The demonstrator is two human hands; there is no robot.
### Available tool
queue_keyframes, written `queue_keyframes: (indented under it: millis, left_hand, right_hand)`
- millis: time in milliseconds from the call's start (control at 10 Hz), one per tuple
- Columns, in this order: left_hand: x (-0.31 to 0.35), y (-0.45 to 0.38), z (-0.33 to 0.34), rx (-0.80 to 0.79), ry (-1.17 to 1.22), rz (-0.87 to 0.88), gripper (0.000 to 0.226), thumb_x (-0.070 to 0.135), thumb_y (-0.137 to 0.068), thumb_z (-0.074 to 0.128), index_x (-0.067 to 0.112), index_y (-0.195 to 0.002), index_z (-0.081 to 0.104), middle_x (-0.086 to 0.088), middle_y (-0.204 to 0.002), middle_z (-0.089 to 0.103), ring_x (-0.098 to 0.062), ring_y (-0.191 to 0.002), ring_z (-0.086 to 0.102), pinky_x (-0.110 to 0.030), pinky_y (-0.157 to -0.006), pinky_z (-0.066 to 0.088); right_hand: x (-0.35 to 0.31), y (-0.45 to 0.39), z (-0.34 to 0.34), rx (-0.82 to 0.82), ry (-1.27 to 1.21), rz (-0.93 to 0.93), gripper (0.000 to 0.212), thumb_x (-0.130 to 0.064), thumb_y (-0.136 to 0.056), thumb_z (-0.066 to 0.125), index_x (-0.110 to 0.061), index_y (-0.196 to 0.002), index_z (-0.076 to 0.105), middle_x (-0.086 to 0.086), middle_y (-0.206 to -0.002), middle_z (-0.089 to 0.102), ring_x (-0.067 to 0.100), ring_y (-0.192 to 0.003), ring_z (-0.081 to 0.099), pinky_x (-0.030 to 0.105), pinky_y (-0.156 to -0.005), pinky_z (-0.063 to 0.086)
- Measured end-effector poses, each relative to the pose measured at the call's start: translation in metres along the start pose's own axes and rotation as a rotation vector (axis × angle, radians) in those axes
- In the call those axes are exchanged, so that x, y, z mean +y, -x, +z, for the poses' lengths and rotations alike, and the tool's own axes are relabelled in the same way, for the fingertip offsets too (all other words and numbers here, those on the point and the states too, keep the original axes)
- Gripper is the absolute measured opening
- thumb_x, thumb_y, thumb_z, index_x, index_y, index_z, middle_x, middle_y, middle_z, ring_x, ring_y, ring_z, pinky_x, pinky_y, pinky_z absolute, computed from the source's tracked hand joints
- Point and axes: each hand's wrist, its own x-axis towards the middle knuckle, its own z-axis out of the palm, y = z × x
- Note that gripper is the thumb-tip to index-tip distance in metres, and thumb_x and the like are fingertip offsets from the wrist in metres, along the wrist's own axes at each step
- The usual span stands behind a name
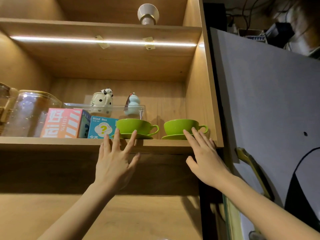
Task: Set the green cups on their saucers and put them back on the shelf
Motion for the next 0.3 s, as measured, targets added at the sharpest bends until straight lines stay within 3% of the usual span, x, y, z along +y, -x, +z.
queue_keyframes:
  millis: [200,300]
  left_hand:
    - [-0.002,0.000,-0.019,-0.201,-0.183,0.005,0.073,0.061,-0.087,0.019,0.038,-0.126,-0.038,-0.018,-0.153,-0.023,-0.040,-0.142,-0.012,-0.046,-0.117,0.004]
    - [0.004,-0.007,-0.048,-0.321,-0.094,0.068,0.070,0.055,-0.090,0.025,0.035,-0.139,-0.021,-0.016,-0.154,-0.019,-0.034,-0.143,-0.010,-0.045,-0.117,0.003]
  right_hand:
    - [-0.007,0.011,-0.020,-0.021,-0.105,0.010,0.074,-0.018,-0.091,0.044,-0.031,-0.147,-0.004,-0.004,-0.159,-0.003,0.013,-0.145,-0.008,0.031,-0.116,-0.002]
    - [-0.023,0.032,-0.057,0.110,-0.379,0.011,0.072,-0.017,-0.088,0.054,-0.036,-0.145,0.014,-0.010,-0.153,0.024,0.010,-0.142,0.018,0.031,-0.115,0.019]
